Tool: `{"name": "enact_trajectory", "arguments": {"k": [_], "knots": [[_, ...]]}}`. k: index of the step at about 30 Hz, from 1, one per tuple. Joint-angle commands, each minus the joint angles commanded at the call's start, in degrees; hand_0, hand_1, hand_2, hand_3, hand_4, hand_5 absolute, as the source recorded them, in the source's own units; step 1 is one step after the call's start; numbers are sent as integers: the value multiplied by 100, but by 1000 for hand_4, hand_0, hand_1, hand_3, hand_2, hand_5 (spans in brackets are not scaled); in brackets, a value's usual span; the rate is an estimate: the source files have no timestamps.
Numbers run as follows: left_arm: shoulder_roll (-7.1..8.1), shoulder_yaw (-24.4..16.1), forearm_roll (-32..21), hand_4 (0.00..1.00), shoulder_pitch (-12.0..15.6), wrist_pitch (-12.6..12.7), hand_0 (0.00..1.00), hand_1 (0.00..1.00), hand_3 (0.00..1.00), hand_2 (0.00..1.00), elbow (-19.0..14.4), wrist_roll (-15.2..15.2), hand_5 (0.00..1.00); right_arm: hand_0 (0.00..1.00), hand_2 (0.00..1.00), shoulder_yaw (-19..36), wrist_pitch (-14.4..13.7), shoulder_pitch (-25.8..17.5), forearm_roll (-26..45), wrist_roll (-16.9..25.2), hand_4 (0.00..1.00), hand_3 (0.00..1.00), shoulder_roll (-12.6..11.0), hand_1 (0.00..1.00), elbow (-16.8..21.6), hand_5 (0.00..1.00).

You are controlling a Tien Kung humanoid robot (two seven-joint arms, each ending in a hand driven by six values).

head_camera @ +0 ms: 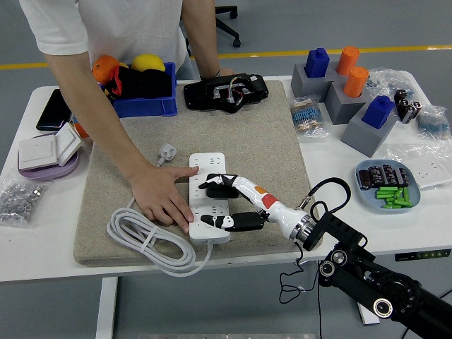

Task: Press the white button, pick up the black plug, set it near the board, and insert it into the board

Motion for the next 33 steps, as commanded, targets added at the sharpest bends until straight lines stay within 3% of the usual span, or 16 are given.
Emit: {"name": "enact_trajectory", "arguments": {"k": [13,27,33], "knots": [[2,-24,5,599,4,3,466,497,575,512,0,0,257,900,777,-97,8,65,-19,-8,881,738,12,834,8,500],[0,-16,-13,599,5,10,466,500,575,512,0,1,257,890,763,526,18,28,-362,-177,879,730,-105,815,987,482],[2,-3,-50,599,1,15,466,496,575,512,0,-8,257,866,741,1053,15,-231,-500,-347,877,729,-280,781,1143,475]]}}
